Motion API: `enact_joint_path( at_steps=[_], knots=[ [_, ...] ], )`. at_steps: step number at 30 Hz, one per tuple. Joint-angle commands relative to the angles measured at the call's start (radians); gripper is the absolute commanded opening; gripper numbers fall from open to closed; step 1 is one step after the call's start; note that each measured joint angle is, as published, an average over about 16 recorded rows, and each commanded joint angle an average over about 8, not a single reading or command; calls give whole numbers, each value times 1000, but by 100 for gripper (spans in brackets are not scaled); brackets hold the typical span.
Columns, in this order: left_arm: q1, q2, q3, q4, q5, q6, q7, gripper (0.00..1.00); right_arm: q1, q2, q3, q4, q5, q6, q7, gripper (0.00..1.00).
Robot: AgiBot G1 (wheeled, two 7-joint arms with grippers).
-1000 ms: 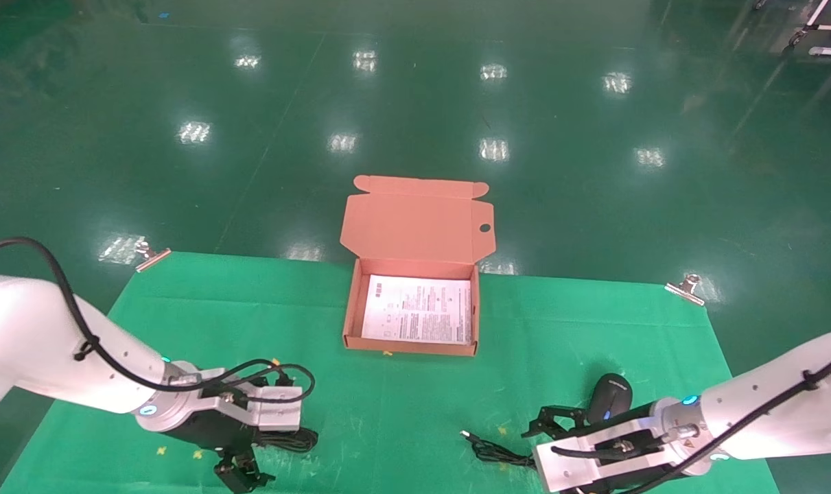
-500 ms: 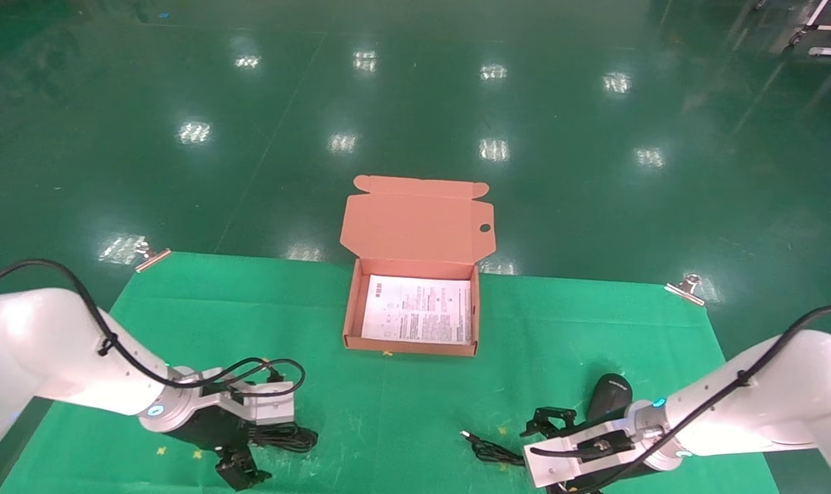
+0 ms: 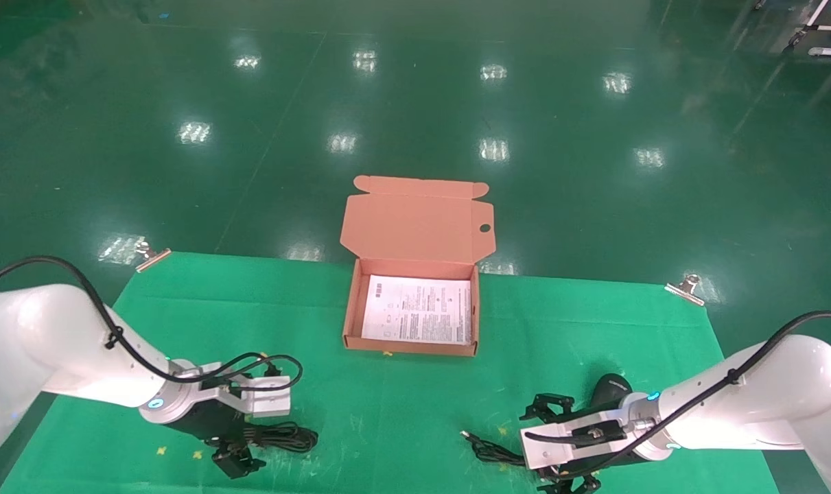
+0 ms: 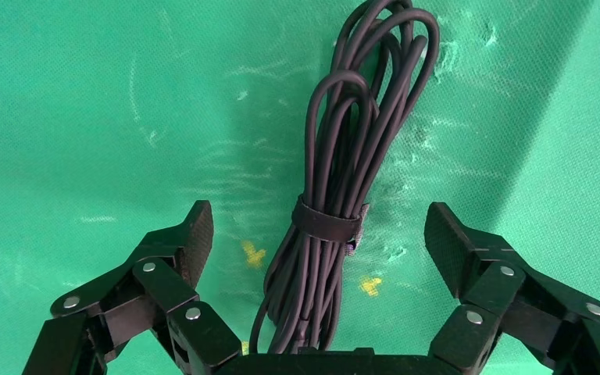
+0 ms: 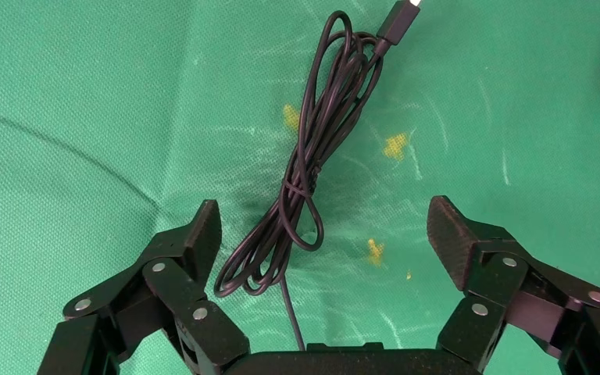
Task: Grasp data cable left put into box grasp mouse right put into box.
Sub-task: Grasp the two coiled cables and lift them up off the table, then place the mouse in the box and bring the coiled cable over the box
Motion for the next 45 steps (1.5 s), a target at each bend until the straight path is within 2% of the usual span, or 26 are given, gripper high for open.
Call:
enact_joint_path(
  at_steps=[1, 40, 45],
  knots=[
    [-1, 2, -1, 10, -1, -3, 6, 0, 0, -2, 4, -10, 5, 6, -1, 0],
    [0, -4, -1, -11, -2, 5, -2, 0, 0, 3, -2, 10, -3, -3, -1, 0],
    [-18, -24, -4, -50, -5, 21, 9, 0, 17, 25, 16, 12, 19, -11, 11, 0]
  ],
)
